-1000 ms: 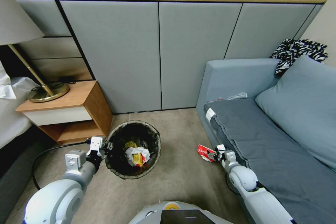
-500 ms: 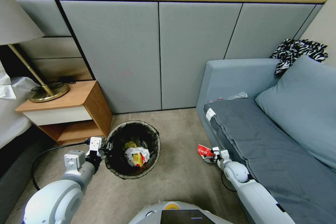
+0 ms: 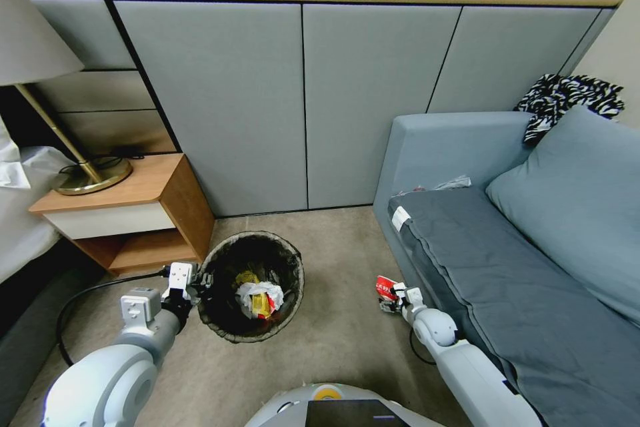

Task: Pick up the trash bin, then pick up the garbage from the floor and place it into the trash bin.

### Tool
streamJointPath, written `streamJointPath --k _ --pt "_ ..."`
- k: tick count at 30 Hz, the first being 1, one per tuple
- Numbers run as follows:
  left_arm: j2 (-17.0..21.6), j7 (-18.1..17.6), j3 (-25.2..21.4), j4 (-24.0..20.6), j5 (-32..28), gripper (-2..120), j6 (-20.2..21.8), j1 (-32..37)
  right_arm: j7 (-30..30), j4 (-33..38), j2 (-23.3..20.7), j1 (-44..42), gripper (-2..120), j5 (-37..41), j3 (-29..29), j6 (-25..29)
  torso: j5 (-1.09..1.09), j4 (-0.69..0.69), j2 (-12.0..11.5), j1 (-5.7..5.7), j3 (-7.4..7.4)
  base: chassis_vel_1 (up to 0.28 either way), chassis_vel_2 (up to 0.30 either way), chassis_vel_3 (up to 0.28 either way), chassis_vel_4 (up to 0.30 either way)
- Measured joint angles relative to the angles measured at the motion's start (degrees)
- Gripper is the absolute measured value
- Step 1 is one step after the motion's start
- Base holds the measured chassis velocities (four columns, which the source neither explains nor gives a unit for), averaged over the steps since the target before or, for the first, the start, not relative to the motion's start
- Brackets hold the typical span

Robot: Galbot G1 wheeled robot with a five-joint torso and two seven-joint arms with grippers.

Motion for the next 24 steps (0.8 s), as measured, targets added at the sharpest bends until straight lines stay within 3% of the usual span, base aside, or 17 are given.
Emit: streamJointPath --k 9,24 --pt "0.0 0.0 -0.5 0.0 0.1 1 0.0 0.6 -0.1 -4.8 2.1 2.5 99 -1.7 -1.2 1.1 0.0 -0.01 0.0 0.0 0.0 0.0 0.0 0.0 0.0" --pt "0.1 0.0 -0.4 0.0 0.1 1 0.0 0.8 0.6 -6.6 3.6 1.6 47 -2.6 -0.7 3.4 0.01 -0.01 0.0 0.0 0.0 0.0 0.0 0.0 0.0"
